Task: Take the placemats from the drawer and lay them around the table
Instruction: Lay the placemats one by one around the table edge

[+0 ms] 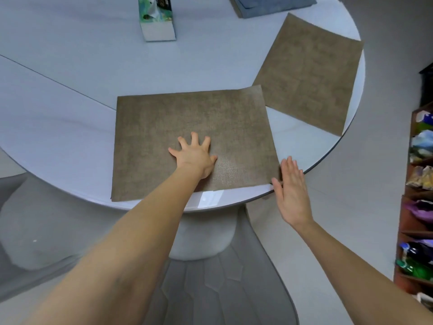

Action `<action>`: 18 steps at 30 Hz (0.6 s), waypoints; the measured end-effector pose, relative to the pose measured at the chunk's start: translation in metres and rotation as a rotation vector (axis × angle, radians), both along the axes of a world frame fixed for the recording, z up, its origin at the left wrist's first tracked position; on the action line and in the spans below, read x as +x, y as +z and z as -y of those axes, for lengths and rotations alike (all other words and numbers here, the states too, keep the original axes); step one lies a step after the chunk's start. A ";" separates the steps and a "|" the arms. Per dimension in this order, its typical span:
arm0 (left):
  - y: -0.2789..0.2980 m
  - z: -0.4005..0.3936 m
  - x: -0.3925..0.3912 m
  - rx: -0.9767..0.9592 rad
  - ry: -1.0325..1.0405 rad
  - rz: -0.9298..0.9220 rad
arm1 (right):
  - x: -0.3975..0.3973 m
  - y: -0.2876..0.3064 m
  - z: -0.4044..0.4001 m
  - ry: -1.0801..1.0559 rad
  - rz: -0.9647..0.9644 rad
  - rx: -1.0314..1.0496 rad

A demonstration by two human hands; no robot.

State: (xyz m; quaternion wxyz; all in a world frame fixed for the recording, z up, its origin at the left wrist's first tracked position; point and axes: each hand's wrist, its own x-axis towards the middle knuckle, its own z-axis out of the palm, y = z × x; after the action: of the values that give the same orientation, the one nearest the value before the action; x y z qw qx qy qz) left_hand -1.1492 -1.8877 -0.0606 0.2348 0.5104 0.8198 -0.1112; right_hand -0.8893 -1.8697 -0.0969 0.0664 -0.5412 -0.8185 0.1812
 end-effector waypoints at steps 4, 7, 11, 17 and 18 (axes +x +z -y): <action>0.024 -0.041 -0.011 -0.026 -0.027 -0.056 | -0.048 0.025 -0.070 0.132 -0.022 0.072; 0.020 -0.076 -0.007 0.162 0.025 -0.033 | -0.091 0.021 -0.121 0.221 -0.039 0.041; -0.006 -0.100 0.012 0.054 0.068 0.101 | -0.137 0.004 -0.168 0.349 0.022 0.048; -0.003 -0.115 0.006 -0.015 0.120 0.106 | -0.141 -0.024 -0.208 0.446 0.158 0.125; 0.000 -0.117 0.008 -0.026 0.135 0.114 | -0.133 -0.024 -0.214 0.367 0.157 0.116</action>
State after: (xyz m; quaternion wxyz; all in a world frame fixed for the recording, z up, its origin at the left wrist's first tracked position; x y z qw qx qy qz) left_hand -1.1417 -1.7704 -0.0604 0.2947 0.4563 0.8361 -0.0767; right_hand -1.0223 -1.6560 -0.1210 -0.0007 -0.3907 -0.9151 0.1002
